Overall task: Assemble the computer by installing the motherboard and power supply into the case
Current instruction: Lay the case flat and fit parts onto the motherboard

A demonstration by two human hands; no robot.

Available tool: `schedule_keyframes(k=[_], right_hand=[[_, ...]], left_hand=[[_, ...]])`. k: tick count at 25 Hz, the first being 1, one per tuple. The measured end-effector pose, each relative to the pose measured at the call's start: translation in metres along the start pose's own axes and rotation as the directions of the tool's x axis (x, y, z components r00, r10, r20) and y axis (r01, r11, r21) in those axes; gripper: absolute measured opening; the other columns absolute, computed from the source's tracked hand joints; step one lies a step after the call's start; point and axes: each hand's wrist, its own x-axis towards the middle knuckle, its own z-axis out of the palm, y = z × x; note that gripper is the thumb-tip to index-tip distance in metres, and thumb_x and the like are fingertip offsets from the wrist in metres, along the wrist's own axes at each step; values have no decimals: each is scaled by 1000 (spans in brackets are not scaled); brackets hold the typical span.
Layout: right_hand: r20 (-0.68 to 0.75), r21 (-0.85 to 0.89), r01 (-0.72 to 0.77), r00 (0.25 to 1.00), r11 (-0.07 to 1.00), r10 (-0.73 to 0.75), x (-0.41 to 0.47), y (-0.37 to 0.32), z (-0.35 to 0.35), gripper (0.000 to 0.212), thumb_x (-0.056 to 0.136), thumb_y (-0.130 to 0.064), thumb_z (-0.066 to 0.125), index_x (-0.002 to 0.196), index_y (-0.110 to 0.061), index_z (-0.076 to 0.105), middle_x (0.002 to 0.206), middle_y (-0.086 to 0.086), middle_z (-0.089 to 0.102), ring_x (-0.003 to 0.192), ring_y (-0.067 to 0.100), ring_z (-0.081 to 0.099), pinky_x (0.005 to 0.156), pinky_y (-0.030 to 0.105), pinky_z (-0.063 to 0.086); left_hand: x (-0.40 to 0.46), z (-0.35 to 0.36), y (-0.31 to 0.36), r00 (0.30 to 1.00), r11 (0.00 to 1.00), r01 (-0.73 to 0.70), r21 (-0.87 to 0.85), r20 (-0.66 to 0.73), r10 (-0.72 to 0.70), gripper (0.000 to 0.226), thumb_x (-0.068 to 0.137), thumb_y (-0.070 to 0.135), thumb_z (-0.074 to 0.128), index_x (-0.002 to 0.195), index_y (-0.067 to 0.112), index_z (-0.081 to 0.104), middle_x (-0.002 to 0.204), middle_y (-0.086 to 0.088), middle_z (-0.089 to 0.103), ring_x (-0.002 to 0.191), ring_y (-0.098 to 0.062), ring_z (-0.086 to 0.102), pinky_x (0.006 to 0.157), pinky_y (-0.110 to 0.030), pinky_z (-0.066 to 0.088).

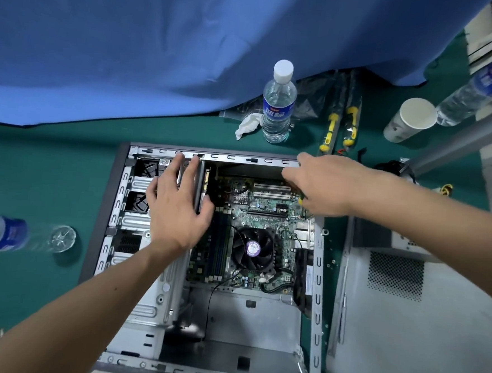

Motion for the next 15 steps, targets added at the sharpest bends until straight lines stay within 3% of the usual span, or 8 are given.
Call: schedule_keyframes(k=[1, 3, 8, 10, 12, 15], right_hand=[[-43, -61, -9, 999, 998, 7, 0, -1, 3, 6, 94, -16, 52, 99, -15, 48, 74, 0, 33, 61, 19, 44, 50, 32, 33], [-112, -181, -43, 993, 982, 23, -4, -7, 8, 13, 100, -21, 48, 93, -14, 57, 65, -2, 35, 63, 22, 46, 51, 30, 35], [-24, 11, 16, 1000, 1000, -15, -3, -2, 0, 15, 91, -14, 52, 97, -16, 38, 86, 2, 34, 62, 19, 45, 47, 31, 31], [-97, -115, 7, 995, 993, -18, -4, -2, 4, 6, 93, -13, 52, 88, -15, 48, 72, 0, 38, 57, 17, 42, 47, 29, 30], [-152, -214, -47, 988, 976, 14, -6, -8, 11, 26, 100, -22, 48, 75, -16, 49, 64, -2, 38, 59, 21, 45, 51, 29, 36], [-37, -39, -36, 999, 999, 35, -4, -6, 5, 20, 102, -33, 42, 105, -15, 49, 86, 2, 35, 61, 20, 44, 49, 31, 33]], left_hand=[[-1, 0, 1, 1000, 1000, 2, -3, 0, -2, 70, 85, 45, 42, 150, 22, 33, 156, -9, 27, 143, -22, 26, 117, -51, 19], [-2, -1, 3, 1000, 1000, 6, 3, 0, -6, 70, 85, 44, 43, 150, 22, 34, 156, -9, 27, 143, -22, 27, 117, -51, 19], [-2, -2, 3, 1000, 1000, 1, 1, -11, -1, 70, 84, 44, 43, 150, 23, 33, 156, -8, 27, 142, -23, 28, 117, -51, 20], [-1, 0, 3, 1000, 1000, 0, -1, -14, 0, 70, 84, 45, 42, 150, 23, 33, 156, -8, 26, 142, -23, 27, 117, -50, 19], [-2, 0, 4, 1000, 1000, 2, 3, -8, -2, 71, 84, 45, 42, 150, 23, 33, 156, -8, 26, 142, -23, 27, 117, -49, 19], [-2, -1, 4, 1000, 1000, 6, 8, -11, -6, 71, 84, 44, 44, 151, 23, 33, 157, -7, 27, 143, -22, 27, 117, -48, 19]])
